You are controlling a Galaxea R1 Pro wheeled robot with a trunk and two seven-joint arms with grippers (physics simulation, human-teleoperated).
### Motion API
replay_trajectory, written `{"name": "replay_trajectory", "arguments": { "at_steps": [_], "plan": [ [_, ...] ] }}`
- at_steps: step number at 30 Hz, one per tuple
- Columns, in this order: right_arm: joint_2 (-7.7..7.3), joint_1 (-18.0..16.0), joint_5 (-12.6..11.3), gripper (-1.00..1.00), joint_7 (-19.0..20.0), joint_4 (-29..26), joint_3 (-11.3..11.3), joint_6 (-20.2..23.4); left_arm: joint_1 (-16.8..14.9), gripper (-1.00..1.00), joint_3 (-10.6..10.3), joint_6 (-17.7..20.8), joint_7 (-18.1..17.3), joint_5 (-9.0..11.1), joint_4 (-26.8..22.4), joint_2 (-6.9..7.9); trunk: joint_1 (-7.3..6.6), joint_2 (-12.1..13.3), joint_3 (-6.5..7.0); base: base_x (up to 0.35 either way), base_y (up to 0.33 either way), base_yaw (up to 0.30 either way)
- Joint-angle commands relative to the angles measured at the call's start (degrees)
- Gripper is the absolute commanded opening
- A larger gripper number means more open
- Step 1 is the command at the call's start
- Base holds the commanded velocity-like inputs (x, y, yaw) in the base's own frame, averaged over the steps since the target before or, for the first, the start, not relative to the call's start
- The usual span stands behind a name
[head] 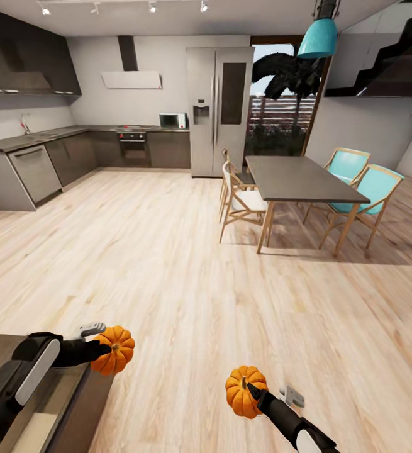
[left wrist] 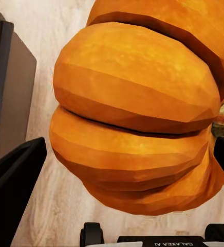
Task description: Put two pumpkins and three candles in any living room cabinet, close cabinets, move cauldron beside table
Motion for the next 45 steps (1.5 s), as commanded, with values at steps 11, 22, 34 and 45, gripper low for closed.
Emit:
{"name": "replay_trajectory", "arguments": {
  "at_steps": [11, 22, 34, 45],
  "plan": [
    [-0.06, 0.0, -0.6, -1.00, 0.0, -0.1, 0.2, 0.1, 0.0, -1.00, -0.1, 0.2, -0.3, 0.0, -0.1, 0.04, 0.03, 0.0, -0.05, 0.308, -0.152, 0.000],
    [0.03, 0.0, -0.6, -1.00, 0.0, -0.1, 0.2, 0.1, 0.0, -1.00, -0.2, 0.2, -0.3, 0.0, -0.1, 0.04, 0.03, 0.0, -0.05, 0.311, -0.096, 0.000],
    [0.03, 0.0, -0.6, -1.00, 0.0, -0.1, 0.2, -0.5, -0.1, -1.00, -0.2, 0.2, -0.3, 0.0, -0.1, 0.04, 0.03, 0.0, -0.05, 0.313, -0.099, 0.000],
    [0.09, 0.0, -0.5, -1.00, -0.5, -0.1, 0.2, -0.7, 0.0, -1.00, -0.1, 0.2, -0.3, 0.0, 0.3, 0.04, 0.03, 0.0, -0.02, 0.088, -0.042, 0.149]
  ]
}}
